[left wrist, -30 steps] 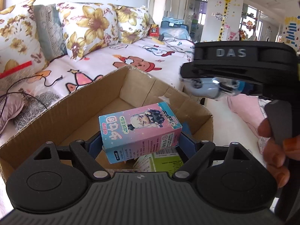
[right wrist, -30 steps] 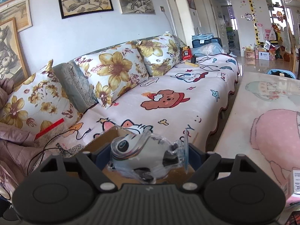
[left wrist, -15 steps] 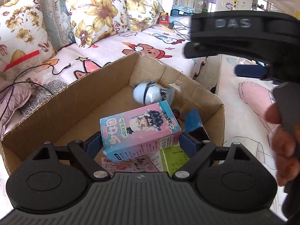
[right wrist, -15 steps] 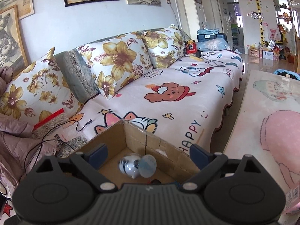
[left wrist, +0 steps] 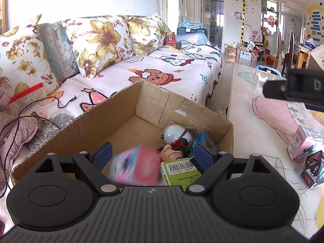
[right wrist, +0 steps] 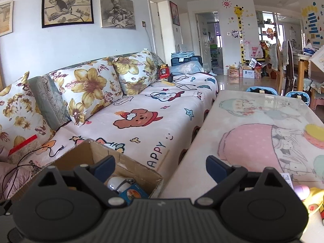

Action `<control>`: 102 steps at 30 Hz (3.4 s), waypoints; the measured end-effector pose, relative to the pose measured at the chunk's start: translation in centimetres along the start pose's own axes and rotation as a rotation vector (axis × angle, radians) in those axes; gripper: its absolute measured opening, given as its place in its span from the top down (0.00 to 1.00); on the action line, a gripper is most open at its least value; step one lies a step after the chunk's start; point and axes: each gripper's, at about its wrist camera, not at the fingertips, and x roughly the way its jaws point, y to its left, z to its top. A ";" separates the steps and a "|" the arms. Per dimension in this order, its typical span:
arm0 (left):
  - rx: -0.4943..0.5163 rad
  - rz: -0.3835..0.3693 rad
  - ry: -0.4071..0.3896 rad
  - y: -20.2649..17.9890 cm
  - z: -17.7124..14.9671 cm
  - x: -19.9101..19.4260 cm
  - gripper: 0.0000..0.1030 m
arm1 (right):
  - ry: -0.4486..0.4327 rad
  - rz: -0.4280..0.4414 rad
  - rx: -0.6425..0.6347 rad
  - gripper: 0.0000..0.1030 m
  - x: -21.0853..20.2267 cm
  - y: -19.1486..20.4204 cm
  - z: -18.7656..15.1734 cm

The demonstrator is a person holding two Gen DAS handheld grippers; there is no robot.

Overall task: Organize rigid objects
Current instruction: 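Carry the drink box and silver toy into the cardboard box and release both, then move both open tools back over the table toward the remaining toys, then grasp the Rubik's cube with the right tool while the left tool grasps the EARTH cube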

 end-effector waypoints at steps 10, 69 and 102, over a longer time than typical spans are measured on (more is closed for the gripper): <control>-0.002 -0.021 -0.016 -0.4 0.0 0.2 0.00 | -0.041 -0.065 -0.001 0.07 -2.8 -1.1 -2.3; 0.289 -0.281 -0.042 -4.3 -0.7 3.0 0.00 | -0.074 -0.340 0.114 0.04 -9.3 -14.2 -9.1; 0.481 -0.519 -0.110 -8.4 -3.6 3.5 0.00 | 0.039 -0.440 0.265 0.08 -6.1 -26.2 -10.1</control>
